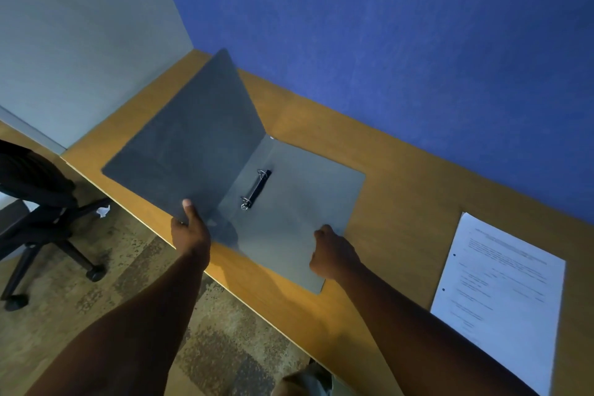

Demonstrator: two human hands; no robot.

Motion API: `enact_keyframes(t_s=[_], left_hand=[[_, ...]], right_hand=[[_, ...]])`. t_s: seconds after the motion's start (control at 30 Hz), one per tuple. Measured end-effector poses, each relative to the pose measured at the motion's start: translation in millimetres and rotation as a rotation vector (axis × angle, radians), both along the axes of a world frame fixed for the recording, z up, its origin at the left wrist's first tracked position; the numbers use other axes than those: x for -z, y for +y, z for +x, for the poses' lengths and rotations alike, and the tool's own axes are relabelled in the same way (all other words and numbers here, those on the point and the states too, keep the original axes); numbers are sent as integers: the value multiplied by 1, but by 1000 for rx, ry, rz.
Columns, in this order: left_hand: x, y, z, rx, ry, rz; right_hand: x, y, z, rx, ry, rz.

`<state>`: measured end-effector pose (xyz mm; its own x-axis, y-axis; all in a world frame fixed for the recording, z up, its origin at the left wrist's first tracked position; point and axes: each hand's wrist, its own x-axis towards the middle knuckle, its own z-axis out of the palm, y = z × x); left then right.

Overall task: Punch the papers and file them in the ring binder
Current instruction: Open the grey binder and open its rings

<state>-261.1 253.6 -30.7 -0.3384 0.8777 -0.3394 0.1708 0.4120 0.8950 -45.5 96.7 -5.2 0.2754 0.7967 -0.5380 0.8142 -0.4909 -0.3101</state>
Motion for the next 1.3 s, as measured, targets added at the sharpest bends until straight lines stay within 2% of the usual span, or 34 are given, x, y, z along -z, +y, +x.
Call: enact_keyframes(t_s=[0.2, 0.4, 0.53, 0.63, 0.77, 0.9, 1.07, 1.3], left_hand=[[5, 23, -1, -115, 1, -96], [13, 43, -7, -43, 79, -162], [20, 62, -14, -34, 197, -283], [21, 72, -14, -105, 307, -319], [12, 73, -6, -233, 366, -289], [21, 77, -5, -186, 323, -201], [34, 85, -14, -18, 358, -256], [32, 89, -9, 110, 441, -247]], right_hand=[[-1, 0, -5, -32, -44, -4], [-3, 5, -9, -49, -75, -5], [-3, 9, -7, -54, -86, 2], [-3, 11, -6, -60, -96, 0], [-3, 13, -7, -75, -109, -1], [-1, 13, -10, -93, -125, 11], [0, 14, -10, -104, -131, 15], [0, 12, -9, -92, -113, 15]])
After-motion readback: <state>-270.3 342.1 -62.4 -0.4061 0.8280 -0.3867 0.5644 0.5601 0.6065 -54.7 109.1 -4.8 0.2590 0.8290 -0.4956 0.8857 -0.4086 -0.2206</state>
